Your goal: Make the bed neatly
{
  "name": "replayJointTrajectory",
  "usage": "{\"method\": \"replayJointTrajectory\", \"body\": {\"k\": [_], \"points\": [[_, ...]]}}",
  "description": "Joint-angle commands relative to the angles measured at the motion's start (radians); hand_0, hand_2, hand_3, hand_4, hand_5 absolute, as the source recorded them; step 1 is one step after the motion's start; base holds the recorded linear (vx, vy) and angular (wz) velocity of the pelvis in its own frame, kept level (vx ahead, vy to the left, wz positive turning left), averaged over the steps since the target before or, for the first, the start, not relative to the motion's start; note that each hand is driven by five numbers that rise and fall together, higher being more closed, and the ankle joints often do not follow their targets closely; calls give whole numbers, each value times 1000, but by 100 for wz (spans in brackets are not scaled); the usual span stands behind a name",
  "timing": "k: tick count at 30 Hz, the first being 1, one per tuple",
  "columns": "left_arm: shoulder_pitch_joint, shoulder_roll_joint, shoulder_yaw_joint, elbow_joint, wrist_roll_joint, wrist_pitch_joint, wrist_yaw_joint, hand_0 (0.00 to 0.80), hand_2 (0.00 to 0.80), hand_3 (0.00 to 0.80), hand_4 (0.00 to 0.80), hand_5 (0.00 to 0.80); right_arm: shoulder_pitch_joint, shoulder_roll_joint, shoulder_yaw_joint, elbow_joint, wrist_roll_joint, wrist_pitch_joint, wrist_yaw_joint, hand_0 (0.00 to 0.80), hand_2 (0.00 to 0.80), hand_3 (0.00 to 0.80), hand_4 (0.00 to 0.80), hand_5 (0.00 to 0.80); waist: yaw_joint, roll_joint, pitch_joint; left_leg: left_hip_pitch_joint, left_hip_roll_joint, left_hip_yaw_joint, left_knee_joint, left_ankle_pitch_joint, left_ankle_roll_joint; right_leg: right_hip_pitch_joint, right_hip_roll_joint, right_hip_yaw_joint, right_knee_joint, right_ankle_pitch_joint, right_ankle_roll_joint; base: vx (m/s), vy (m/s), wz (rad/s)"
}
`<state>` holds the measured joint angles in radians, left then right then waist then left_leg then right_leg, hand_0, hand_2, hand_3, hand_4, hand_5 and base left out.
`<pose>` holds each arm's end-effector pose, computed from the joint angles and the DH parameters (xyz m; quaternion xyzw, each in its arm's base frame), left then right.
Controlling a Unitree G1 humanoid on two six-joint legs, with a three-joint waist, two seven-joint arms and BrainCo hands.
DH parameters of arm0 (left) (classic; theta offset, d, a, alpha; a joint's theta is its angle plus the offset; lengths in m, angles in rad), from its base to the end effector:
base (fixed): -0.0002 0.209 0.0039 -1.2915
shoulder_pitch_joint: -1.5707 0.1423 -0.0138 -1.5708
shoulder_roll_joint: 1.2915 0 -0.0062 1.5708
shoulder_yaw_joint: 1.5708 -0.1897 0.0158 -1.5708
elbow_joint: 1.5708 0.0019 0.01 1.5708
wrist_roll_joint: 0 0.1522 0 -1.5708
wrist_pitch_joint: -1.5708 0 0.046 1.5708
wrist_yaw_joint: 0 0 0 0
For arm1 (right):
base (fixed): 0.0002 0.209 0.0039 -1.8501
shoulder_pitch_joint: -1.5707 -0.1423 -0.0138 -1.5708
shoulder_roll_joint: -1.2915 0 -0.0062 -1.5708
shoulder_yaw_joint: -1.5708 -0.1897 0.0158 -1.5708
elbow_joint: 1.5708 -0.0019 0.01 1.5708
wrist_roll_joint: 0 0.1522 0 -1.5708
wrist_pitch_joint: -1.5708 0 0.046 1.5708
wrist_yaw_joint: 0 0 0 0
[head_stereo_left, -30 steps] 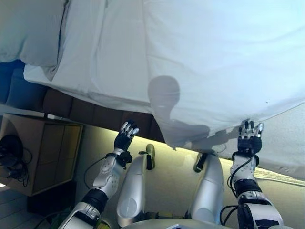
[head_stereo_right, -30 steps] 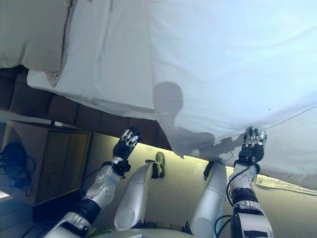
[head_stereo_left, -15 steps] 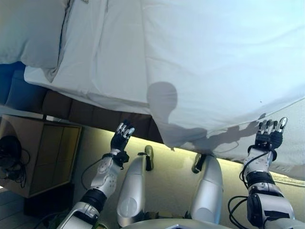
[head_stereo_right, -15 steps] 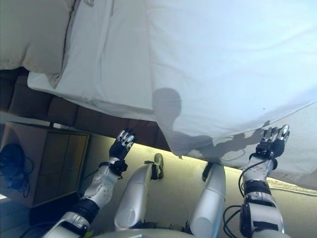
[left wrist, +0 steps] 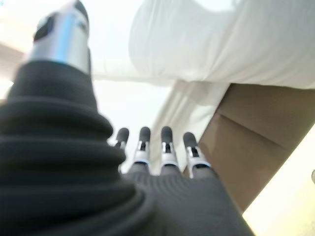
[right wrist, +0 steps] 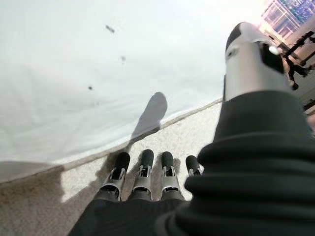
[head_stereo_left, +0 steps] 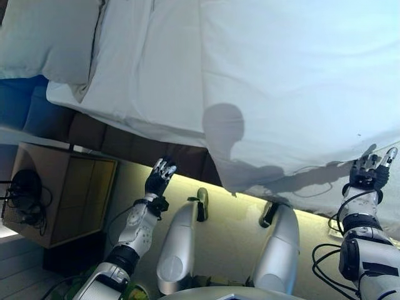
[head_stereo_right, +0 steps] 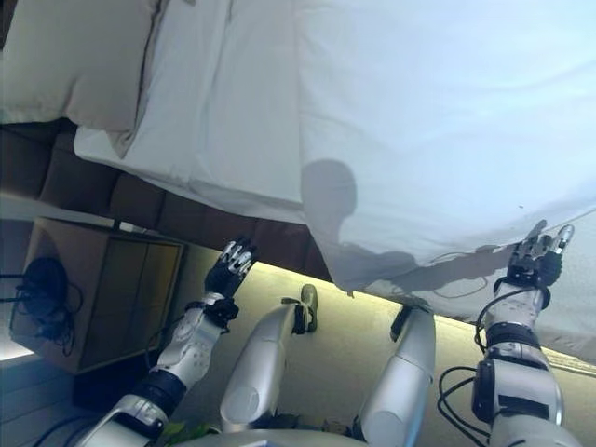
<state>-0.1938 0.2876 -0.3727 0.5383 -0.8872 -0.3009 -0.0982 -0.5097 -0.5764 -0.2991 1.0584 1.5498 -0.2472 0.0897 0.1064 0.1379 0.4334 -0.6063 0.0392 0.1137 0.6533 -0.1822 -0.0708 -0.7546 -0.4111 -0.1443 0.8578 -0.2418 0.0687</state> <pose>0.2349 0.1653 -0.0205 -0.2320 0.0802 -0.0637 0.9673 0.2576 -0.3563 0.0423 0.5133 -0.1328 -0.3525 0.7711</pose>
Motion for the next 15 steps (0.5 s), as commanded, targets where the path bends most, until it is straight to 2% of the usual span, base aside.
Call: {"method": "replayJointTrajectory", "body": {"k": [1, 8, 15], "points": [[-18, 0, -22, -17, -32, -54, -27, 0, 0, 0, 0, 0, -59, -59, 12, 48, 45, 70, 52, 0, 0, 0, 0, 0, 15, 12, 9, -25, -3, -28, 3, 15, 61, 19, -64, 6, -239, 320, 121, 9, 46, 0], [-6, -4, -44, -35, -42, -40, -39, 0, 0, 0, 0, 0, -93, -65, 46, 47, -20, 123, 89, 0, 0, 0, 0, 0, 25, 18, -3, -6, -1, -21, -6, 13, 56, 30, -73, 5, -237, 311, 121, 17, 45, 0], [14, 2, -47, -61, -41, -8, -29, 0, 0, 0, 0, 0, -118, -70, 65, 9, -107, 161, 96, 0, 0, 0, 0, 0, 39, 10, -25, 29, 3, -22, -15, 9, 50, 67, -86, -3, -241, 311, 124, 53, 23, 2]]}}
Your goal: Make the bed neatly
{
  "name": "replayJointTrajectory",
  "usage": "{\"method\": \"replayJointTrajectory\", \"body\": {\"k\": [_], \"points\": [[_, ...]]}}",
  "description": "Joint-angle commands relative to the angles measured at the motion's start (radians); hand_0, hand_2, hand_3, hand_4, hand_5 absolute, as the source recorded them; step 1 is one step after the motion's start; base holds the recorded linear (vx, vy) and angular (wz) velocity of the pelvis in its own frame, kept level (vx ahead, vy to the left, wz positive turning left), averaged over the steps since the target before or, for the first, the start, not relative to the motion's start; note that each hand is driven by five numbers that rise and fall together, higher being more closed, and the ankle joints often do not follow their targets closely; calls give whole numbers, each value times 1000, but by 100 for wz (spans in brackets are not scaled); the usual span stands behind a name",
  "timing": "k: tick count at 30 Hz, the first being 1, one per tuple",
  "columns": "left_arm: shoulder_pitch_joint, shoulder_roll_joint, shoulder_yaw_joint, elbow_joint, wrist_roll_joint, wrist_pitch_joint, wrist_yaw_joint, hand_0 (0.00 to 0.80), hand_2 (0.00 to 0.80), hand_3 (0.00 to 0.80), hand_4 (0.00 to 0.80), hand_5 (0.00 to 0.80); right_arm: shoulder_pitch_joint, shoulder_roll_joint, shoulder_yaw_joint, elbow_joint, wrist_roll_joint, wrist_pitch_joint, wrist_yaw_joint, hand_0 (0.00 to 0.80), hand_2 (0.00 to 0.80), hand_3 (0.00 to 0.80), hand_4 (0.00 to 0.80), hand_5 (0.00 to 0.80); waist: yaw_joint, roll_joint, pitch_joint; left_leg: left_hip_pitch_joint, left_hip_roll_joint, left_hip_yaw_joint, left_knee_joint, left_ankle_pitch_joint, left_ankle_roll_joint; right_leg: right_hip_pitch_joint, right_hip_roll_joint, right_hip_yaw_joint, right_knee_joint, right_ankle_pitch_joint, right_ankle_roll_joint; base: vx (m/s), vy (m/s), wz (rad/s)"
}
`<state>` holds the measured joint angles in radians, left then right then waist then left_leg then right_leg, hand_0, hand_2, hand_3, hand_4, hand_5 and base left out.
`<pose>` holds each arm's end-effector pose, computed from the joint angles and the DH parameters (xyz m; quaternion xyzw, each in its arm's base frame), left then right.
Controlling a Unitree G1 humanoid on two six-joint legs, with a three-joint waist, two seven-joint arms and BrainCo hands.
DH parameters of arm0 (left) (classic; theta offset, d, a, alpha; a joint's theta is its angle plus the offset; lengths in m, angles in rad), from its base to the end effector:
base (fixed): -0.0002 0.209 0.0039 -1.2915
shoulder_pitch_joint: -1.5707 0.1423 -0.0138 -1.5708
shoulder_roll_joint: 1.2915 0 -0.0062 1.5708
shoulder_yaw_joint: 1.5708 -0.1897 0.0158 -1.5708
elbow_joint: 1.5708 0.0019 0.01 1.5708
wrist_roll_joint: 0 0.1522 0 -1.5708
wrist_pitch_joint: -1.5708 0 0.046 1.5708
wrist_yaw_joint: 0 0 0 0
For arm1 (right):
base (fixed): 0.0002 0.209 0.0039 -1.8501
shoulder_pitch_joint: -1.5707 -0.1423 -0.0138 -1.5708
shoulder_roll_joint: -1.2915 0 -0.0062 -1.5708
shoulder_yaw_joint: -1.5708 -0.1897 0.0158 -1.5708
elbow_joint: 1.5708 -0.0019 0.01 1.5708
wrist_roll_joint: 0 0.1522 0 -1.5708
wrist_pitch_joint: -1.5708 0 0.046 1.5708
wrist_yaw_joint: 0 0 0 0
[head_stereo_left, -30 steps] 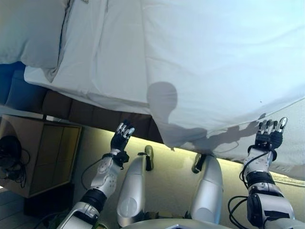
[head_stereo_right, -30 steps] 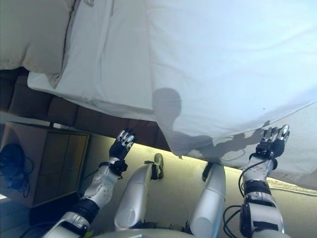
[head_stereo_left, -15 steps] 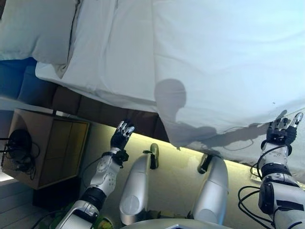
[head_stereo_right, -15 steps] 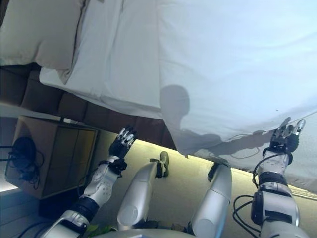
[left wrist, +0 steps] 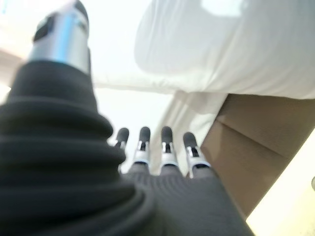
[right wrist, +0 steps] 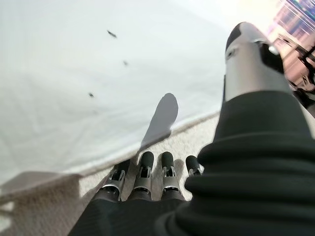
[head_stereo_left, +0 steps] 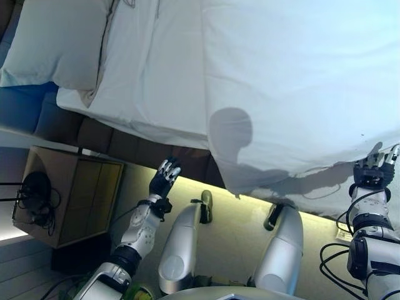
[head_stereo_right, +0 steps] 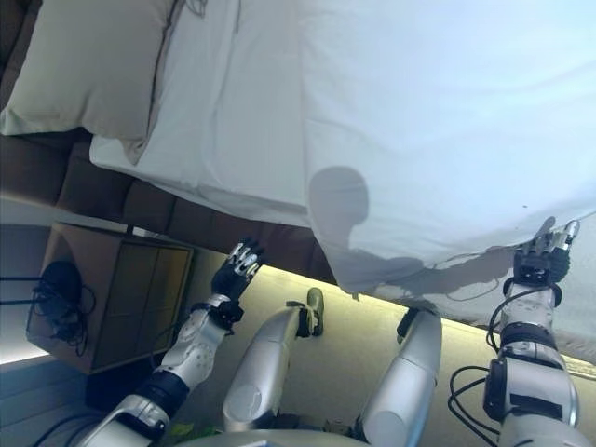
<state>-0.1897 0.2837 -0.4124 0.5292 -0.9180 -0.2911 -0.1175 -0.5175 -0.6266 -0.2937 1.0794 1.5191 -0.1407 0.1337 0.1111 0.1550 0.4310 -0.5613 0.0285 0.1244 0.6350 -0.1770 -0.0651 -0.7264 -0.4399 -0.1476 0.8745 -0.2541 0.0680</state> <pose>0.2320 0.1573 -0.0230 -0.2452 0.0916 -0.0865 0.9612 0.2565 -0.3665 0.0499 0.5040 -0.1100 -0.3155 0.7964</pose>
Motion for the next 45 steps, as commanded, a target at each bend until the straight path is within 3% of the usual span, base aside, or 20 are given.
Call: {"method": "replayJointTrajectory", "body": {"k": [1, 2, 3, 6, 12, 20, 24, 25, 27, 33, 38, 41, 45], "points": [[12, 8, -7, -57, -10, -14, -7, 0, 0, 0, 0, 0, -113, -19, 63, -14, -94, 53, 55, 0, 0, 0, 0, 0, 37, -7, -24, -14, 14, -34, 4, 3, 44, 42, -59, -1, -256, 324, 125, 39, 18, 2], [13, 11, -8, -61, -11, -10, -5, 0, 0, 0, 0, 0, -115, -20, 65, -14, -110, 54, 59, 44, 44, 44, 44, 44, 39, -7, -25, -13, 14, -34, 6, 2, 44, 43, -60, -1, -253, 324, 124, 32, 16, 3], [15, 15, -8, -63, -14, -6, -3, 0, 0, 0, 0, 0, -121, -24, 70, -14, -138, 59, 60, 154, 154, 154, 154, 154, 43, -7, -27, -13, 14, -35, 11, 0, 45, 44, -62, -1, -247, 324, 124, 34, 9, 7], [14, 22, -9, -58, -14, 8, -3, 0, 0, 0, 0, 0, -150, -30, 90, -18, -182, 73, 53, 800, 800, 800, 800, 800, 54, -12, -29, -21, 14, -37, 37, -9, 48, 41, -69, -1, -222, 325, 124, 41, -11, 17], [20, 34, -20, -58, -10, 16, -8, 0, 0, 0, 0, 0, -194, -28, 117, -48, -185, 112, 21, 800, 800, 800, 800, 800, 68, -19, -32, -33, 15, -41, 60, -8, 54, 32, -72, -1, -196, 332, 124, 13, -5, 9], [28, 30, -28, -51, -1, -5, -1, 0, 0, 0, 0, 0, -166, -11, 128, -57, -204, 103, 0, 800, 800, 800, 800, 800, 68, -24, -26, -17, 17, -41, 48, -1, 58, 48, -72, -9, -209, 343, 124, -13, -7, 10], [38, 40, -24, -60, 3, -8, -4, 0, 0, 0, 0, 0, -132, 10, 145, -73, -247, 101, 47, 800, 800, 800, 800, 800, 71, -38, -37, 31, 24, -38, 2, 9, 53, 104, -67, -29, -267, 354, 129, -32, -39, 0], [38, 40, -21, -63, 7, -6, -1, 0, 0, 0, 0, 0, -121, 24, 153, -84, -253, 98, 59, 800, 800, 800, 800, 800, 71, -47, -39, 39, 24, -27, -20, 40, 58, 119, -72, -46, -302, 383, 114, -46, -74, 4], [38, 43, -14, -69, 33, 3, 23, 0, 0, 0, 0, 0, -91, 60, 172, -116, -275, 99, 71, 800, 800, 800, 800, 800, 75, -62, -53, 81, 27, -28, -56, 47, 53, 170, -74, -63, -349, 398, 116, 40, -94, 9], [34, 76, -22, -79, 353, 48, 268, 0, 0, 0, 0, 0, -44, 174, 269, -272, -356, 111, -11, 800, 800, 800, 800, 800, 80, -88, -103, 203, 38, -33, -142, 64, 43, 289, -73, -87, -425, 406, 121, 138, -59, 0], [9, 91, -61, -97, 602, 117, 486, 0, 0, 0, 0, 0, -37, 257, 342, -394, -369, 157, -135, 800, 800, 800, 800, 800, 80, -78, -135, 279, 37, -33, -183, 75, 39, 344, -86, -93, -419, 383, 120, 161, 19, -4], [-12, 73, -97, -105, 718, 131, 571, 0, 0, 0, 0, 0, -52, 290, 393, -464, -398, 192, -214, 800, 800, 800, 800, 800, 72, -60, -144, 299, 32, -27, -195, 81, 35, 348, -96, -90, -412, 369, 118, 61, 120, -2], [-42, 49, -144, -134, 744, 137, 590, 0, 0, 0, 0, 0, -66, 335, 461, -517, -413, 198, -249, 800, 800, 800, 800, 800, 69, -47, -149, 306, 30, -20, -223, 102, 33, 352, -107, -93, -434, 377, 120, -32, 55, 8]]}}
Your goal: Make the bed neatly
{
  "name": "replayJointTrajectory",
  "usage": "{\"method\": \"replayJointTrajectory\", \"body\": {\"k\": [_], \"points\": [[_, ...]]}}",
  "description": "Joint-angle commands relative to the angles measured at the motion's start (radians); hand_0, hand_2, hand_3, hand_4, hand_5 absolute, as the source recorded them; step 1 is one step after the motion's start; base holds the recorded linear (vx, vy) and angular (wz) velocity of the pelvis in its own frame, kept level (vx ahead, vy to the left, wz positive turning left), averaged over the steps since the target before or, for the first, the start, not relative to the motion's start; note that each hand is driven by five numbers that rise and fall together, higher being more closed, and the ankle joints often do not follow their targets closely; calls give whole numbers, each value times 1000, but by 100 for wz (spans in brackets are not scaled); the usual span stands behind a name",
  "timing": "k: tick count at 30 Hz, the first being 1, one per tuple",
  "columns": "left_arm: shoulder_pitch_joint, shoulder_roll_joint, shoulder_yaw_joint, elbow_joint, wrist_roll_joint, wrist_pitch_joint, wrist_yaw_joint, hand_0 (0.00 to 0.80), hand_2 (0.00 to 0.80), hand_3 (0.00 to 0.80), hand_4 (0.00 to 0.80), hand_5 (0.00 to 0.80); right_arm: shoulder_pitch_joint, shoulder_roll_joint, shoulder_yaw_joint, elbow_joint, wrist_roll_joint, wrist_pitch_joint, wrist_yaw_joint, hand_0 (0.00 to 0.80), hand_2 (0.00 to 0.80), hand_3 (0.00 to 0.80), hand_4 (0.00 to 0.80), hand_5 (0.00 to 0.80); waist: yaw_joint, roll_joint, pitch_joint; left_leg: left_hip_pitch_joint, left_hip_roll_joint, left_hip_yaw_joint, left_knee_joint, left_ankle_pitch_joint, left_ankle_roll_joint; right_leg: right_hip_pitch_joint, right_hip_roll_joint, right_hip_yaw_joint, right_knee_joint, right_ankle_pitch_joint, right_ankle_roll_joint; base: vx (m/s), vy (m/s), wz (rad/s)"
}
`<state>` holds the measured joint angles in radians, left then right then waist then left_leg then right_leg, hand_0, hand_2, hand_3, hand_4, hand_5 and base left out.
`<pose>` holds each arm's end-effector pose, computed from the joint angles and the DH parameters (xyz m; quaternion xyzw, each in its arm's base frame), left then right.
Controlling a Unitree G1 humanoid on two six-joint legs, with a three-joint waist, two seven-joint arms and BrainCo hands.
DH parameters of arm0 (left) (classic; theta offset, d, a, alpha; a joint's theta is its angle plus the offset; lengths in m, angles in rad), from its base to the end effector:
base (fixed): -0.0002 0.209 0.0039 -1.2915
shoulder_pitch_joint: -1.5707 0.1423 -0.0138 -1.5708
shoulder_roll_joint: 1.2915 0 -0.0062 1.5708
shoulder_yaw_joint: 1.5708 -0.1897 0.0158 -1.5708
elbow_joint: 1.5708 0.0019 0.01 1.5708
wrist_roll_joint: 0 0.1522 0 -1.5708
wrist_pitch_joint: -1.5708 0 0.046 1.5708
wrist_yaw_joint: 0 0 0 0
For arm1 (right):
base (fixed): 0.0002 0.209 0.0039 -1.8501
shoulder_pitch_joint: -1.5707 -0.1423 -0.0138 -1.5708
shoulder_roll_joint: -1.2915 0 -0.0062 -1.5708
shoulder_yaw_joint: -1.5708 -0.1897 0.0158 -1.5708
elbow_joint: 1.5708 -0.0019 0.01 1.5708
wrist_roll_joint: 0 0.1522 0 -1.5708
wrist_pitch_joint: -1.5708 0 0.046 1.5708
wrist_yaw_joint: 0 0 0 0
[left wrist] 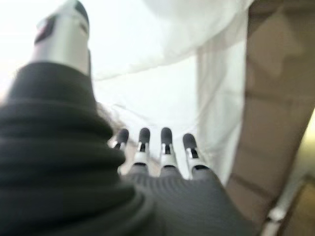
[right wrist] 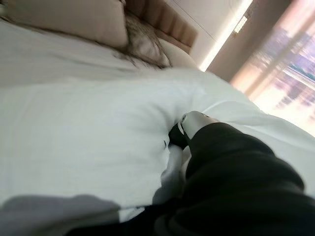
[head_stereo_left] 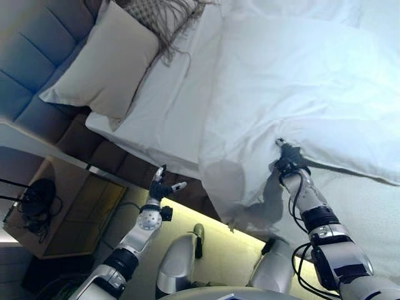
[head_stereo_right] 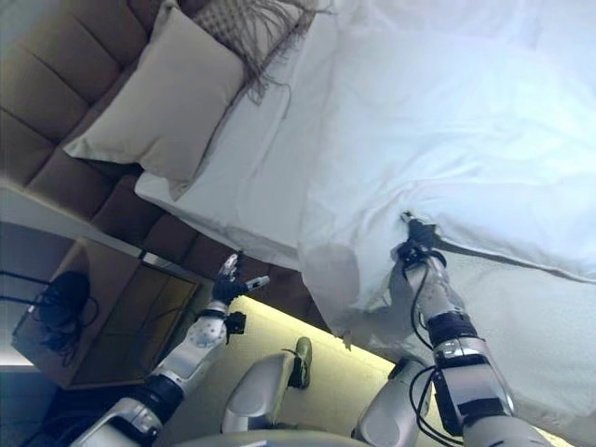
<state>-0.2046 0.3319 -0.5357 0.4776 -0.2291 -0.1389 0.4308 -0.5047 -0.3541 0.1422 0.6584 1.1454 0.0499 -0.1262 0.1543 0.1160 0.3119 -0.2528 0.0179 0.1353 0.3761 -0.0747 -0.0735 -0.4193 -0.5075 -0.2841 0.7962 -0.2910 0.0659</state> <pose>0.2266 0.1392 -0.0239 0.1467 0.0987 0.0030 0.9842 0.3090 -0.2016 0.0454 0.3462 0.1307 -0.0720 0.9262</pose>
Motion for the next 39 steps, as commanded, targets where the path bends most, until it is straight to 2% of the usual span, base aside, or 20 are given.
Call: {"method": "replayJointTrajectory", "body": {"k": [1, 4, 7, 12, 16, 17, 19, 22, 25, 29, 32, 39], "points": [[-33, -14, -38, -87, 19, -18, 25, 0, 0, 0, 0, 0, -82, 80, 49, -120, -46, -2, -1, 800, 800, 800, 800, 800, 29, -6, -27, 0, 42, -29, 29, 6, 38, 51, -46, 39, -363, 418, 124, -35, 24, 10], [-40, -46, -69, -89, -40, -17, 5, 0, 0, 0, 0, 0, -88, 109, 84, -168, -52, -7, -22, 800, 800, 800, 800, 800, 28, 1, -21, 14, 43, -26, 18, 9, 31, 65, -61, 28, -370, 423, 130, -25, 43, 5], [-36, -86, -92, -89, -184, -13, -34, 0, 0, 0, 0, 0, -93, 132, 108, -210, -56, -2, -40, 800, 800, 800, 800, 800, 24, 8, -25, 18, 39, -23, 14, 15, 28, 70, -75, 24, -373, 430, 132, 2, 70, 1], [-18, -137, -105, -75, -331, -32, -41, 0, 0, 0, 0, 0, -102, 159, 126, -236, -65, -1, -45, 800, 800, 800, 800, 800, 21, 18, -30, 11, 33, -20, 15, 22, 27, 62, -86, 29, -377, 440, 133, 4, 54, 2], [-7, -182, -95, -68, -553, -49, -82, 0, 0, 0, 0, 0, -113, 181, 141, -261, -78, 5, -69, 800, 800, 800, 800, 800, 23, 18, -26, -2, 36, -16, 20, 28, 28, 54, -92, 30, -380, 452, 132, -3, 5, 1], [-9, -180, -88, -69, -499, -57, -59, 0, 0, 0, 0, 0, -117, 189, 144, -262, -88, 5, -72, 800, 800, 800, 800, 800, 24, 15, -24, -5, 38, -16, 24, 27, 28, 54, -93, 28, -382, 454, 132, -8, -42, 0], [-33, -157, -91, -93, -254, -39, 42, 0, 0, 0, 0, 0, -125, 198, 156, -264, -90, 1, -74, 800, 800, 800, 800, 800, 29, 8, -21, -14, 44, -16, 32, 26, 29, 52, -93, 24, -384, 458, 131, -4, -61, 0], [-82, -105, -120, -157, 122, 58, 217, 0, 0, 0, 0, 0, -136, 195, 170, -274, -63, 3, -80, 800, 800, 800, 800, 800, 36, 7, -21, -19, 45, -17, 34, 30, 27, 54, -94, 19, -390, 462, 131, 0, -18, 0], [-127, -61, -134, -209, 303, 171, 252, 0, 0, 0, 0, 0, -141, 177, 179, -283, -36, 12, -83, 800, 800, 800, 800, 800, 36, 14, -28, -16, 40, -16, 33, 32, 26, 59, -97, 20, -390, 460, 128, 68, 57, 1], [-158, -61, -155, -209, 373, 247, 251, 0, 0, 0, 0, 0, -152, 151, 179, -285, -17, 44, -96, 800, 800, 800, 800, 800, 22, 26, -49, -8, 27, -10, 24, 38, 28, 61, -103, 26, -399, 463, 124, 78, 108, 0], [-169, -69, -168, -186, 359, 272, 238, 0, 0, 0, 0, 0, -157, 130, 171, -285, 4, 66, -104, 800, 800, 800, 800, 800, 9, 34, -57, -10, 22, -5, 24, 40, 27, 51, -108, 35, -398, 463, 123, 53, 88, 1], [-178, -104, -191, -148, 214, 205, 188, 0, 0, 0, 0, 0, -164, 107, 152, -290, -24, 76, -109, 800, 800, 800, 800, 800, -9, 47, -38, -34, 24, 8, 38, 44, 26, 14, -118, 55, -391, 474, 126, -13, 34, -6]]}}
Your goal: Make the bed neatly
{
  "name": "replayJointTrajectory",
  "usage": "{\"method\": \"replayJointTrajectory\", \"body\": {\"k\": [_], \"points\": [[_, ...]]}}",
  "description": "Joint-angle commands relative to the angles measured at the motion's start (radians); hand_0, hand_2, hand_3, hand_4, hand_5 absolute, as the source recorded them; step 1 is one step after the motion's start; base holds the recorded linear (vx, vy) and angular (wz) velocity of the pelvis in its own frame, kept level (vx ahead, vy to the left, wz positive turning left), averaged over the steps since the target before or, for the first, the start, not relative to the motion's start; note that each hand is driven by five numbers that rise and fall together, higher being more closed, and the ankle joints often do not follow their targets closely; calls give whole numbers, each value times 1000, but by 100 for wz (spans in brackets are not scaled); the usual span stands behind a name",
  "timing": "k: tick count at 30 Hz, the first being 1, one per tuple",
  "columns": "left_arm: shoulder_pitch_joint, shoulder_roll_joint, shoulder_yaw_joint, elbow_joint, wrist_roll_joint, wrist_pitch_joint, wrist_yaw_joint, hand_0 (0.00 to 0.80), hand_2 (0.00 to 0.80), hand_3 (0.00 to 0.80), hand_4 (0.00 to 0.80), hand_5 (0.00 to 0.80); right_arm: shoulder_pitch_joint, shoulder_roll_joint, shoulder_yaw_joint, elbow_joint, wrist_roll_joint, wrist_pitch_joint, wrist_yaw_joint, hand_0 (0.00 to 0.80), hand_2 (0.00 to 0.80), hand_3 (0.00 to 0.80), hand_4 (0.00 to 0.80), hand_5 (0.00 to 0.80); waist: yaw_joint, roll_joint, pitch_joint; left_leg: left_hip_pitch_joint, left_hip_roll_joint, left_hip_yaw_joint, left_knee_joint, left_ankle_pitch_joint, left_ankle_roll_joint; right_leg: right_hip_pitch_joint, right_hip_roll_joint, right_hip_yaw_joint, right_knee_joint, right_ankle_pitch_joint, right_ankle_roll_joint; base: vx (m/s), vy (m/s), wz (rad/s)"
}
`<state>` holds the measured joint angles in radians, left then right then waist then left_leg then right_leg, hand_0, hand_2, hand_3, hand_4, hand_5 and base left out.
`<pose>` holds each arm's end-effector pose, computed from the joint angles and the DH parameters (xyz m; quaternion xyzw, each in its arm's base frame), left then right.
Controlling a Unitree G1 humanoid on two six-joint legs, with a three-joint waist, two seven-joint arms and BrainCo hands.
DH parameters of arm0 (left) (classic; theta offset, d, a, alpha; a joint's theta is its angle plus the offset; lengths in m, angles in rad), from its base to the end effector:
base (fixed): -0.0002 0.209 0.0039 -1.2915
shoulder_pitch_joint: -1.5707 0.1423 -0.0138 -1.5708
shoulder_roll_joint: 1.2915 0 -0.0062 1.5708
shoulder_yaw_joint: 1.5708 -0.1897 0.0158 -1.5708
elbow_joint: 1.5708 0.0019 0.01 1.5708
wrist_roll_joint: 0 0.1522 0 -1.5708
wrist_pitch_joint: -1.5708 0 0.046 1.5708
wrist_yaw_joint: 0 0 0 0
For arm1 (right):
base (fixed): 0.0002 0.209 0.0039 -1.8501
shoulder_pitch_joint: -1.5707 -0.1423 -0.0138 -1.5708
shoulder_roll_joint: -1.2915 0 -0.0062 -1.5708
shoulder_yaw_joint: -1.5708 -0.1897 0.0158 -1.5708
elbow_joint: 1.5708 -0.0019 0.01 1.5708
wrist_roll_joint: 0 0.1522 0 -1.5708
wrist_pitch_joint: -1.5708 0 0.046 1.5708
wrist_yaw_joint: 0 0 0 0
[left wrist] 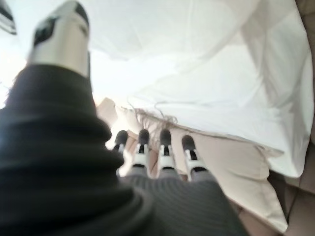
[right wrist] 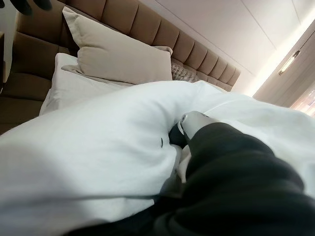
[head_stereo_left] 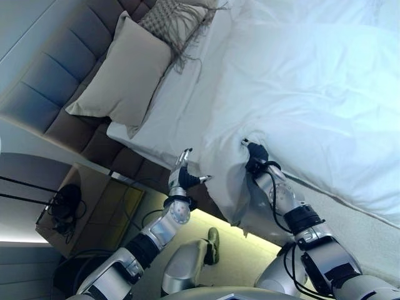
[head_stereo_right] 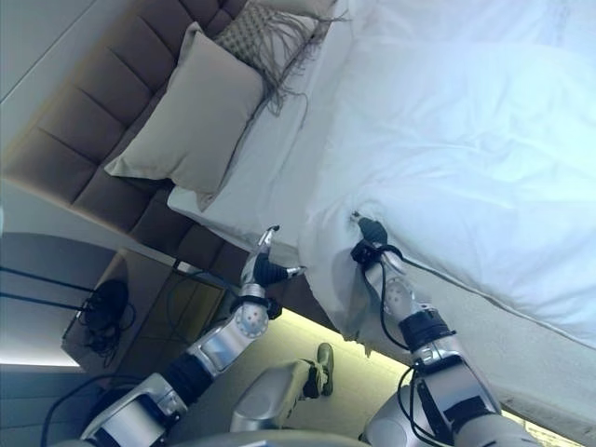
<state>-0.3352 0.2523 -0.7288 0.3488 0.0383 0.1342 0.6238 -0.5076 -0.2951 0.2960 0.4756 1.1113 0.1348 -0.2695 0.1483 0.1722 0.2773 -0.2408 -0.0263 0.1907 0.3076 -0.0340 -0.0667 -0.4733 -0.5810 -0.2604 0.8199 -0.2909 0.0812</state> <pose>0.2365 0.0719 0.0023 0.2943 0.0133 -0.0278 0.9552 0.3071 -0.1418 0.0606 0.3010 0.1746 0.0025 0.9375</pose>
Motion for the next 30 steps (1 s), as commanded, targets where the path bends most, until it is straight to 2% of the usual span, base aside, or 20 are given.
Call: {"method": "replayJointTrajectory", "body": {"k": [1, 3, 5, 7, 8, 10, 11, 12, 15, 20, 24, 30], "points": [[-47, -27, -1, -14, -84, -81, -18, 0, 0, 0, 0, 0, -162, 44, -4, -106, 9, -9, 36, 800, 800, 800, 800, 800, -3, -8, 0, -45, 71, -46, 113, -3, 18, 66, -44, 34, -407, 469, 112, -36, 1, -4], [-43, -38, -1, -11, -192, -105, -76, 0, 0, 0, 0, 0, -166, 41, -8, -107, 3, -6, 37, 800, 800, 800, 800, 800, -6, -6, 3, -53, 71, -43, 110, 5, 19, 56, -44, 37, -412, 477, 110, -33, 9, 2], [-3, -97, -8, 37, -596, -137, -274, 0, 0, 0, 0, 0, -168, 42, -19, -107, -13, 1, 46, 800, 800, 800, 800, 800, -13, 0, 9, -56, 73, -39, 114, 7, 21, 50, -43, 43, -405, 477, 112, -18, 9, 2], [54, -178, 2, 117, -980, -151, -395, 0, 0, 0, 0, 0, -166, 54, -26, -115, -27, 5, 45, 800, 800, 800, 800, 800, -20, 1, 12, -54, 72, -36, 109, 14, 24, 52, -41, 46, -408, 482, 111, 0, 0, 0], [79, -215, 18, 157, -1125, -170, -452, 0, 0, 0, 0, 0, -164, 60, -32, -127, -32, 11, 40, 800, 800, 800, 800, 800, -23, -1, 11, -52, 72, -34, 108, 16, 24, 54, -42, 43, -409, 485, 110, 0, 0, 0], [113, -269, 59, 193, -1413, -147, -573, 0, 0, 0, 0, 0, -162, 68, -39, -149, -29, 16, 24, 800, 800, 800, 800, 800, -26, -11, 11, -58, 75, -34, 117, 13, 24, 55, -43, 39, -409, 490, 107, 8, -76, -2], [129, -293, 70, 194, -1537, -136, -594, 0, 0, 0, 0, 0, -161, 80, -41, -160, -25, 14, 10, 800, 800, 800, 800, 800, -25, -20, 12, -64, 78, -36, 127, 8, 24, 54, -43, 35, -407, 490, 105, 7, -96, -1], [132, -296, 71, 196, -1547, -137, -597, 0, 0, 0, 0, 0, -160, 82, -41, -161, -24, 12, 8, 800, 800, 800, 800, 800, -25, -22, 12, -66, 79, -36, 129, 7, 25, 54, -43, 35, -405, 489, 105, 17, -149, 0], [147, -317, 75, 202, -1751, -113, -643, 0, 0, 0, 0, 0, -150, 128, -20, -161, -13, -43, -8, 800, 800, 800, 800, 800, -15, -55, 14, -81, 92, -46, 147, 2, 29, 56, -28, 29, -400, 489, 102, 27, -193, 0], [122, -308, 53, 189, -1986, -69, -633, 0, 0, 0, 0, 0, -130, 177, 23, -149, 4, -136, -12, 800, 800, 800, 800, 800, 5, -99, 20, -96, 109, -61, 167, 0, 32, 80, -14, 5, -408, 493, 95, 34, -183, 0], [130, -332, 48, 179, -2011, -36, -631, 0, 0, 0, 0, 0, -120, 189, 44, -139, 21, -168, -12, 800, 800, 800, 800, 800, 9, -114, 21, -100, 113, -68, 175, -2, 38, 89, -9, -7, -409, 493, 90, 28, -84, 0], [133, -374, 29, 167, -2011, -20, -629, 0, 0, 0, 0, 0, -114, 172, 59, -137, 40, -166, -4, 800, 800, 800, 800, 800, -4, -109, 17, -103, 112, -66, 185, -10, 40, 84, -13, -3, -400, 489, 90, 4, -3, 1]]}}
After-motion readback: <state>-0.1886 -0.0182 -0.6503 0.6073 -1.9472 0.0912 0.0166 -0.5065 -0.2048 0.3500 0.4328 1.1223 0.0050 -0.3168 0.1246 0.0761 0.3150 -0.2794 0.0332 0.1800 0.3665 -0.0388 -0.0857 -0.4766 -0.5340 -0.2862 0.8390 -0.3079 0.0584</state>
